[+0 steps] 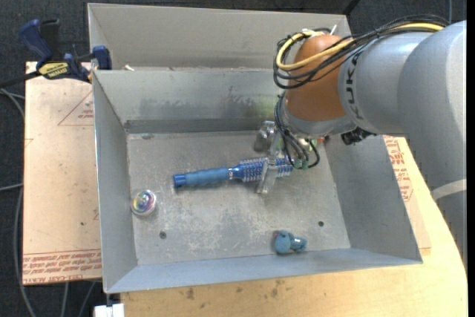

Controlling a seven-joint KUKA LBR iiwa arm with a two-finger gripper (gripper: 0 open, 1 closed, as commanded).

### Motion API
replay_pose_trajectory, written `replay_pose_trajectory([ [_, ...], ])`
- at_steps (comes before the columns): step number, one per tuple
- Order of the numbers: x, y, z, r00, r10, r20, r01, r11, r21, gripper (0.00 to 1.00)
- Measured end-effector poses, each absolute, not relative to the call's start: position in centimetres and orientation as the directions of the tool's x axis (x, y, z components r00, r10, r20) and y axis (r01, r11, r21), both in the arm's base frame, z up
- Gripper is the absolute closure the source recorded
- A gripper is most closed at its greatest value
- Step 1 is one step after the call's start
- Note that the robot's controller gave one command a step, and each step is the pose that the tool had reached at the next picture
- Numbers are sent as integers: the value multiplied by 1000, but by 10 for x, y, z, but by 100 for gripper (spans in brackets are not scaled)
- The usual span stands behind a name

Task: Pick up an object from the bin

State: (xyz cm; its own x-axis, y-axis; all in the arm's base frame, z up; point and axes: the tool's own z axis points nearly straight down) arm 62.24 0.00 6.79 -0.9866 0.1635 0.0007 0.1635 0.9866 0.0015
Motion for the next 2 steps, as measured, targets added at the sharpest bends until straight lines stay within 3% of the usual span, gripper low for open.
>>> replay_pose_trajectory([
  [1,622,-1,69,-986,165,0,165,986,1,100],
  [2,605,-27,204,-976,216,-9,216,976,1,100],
])
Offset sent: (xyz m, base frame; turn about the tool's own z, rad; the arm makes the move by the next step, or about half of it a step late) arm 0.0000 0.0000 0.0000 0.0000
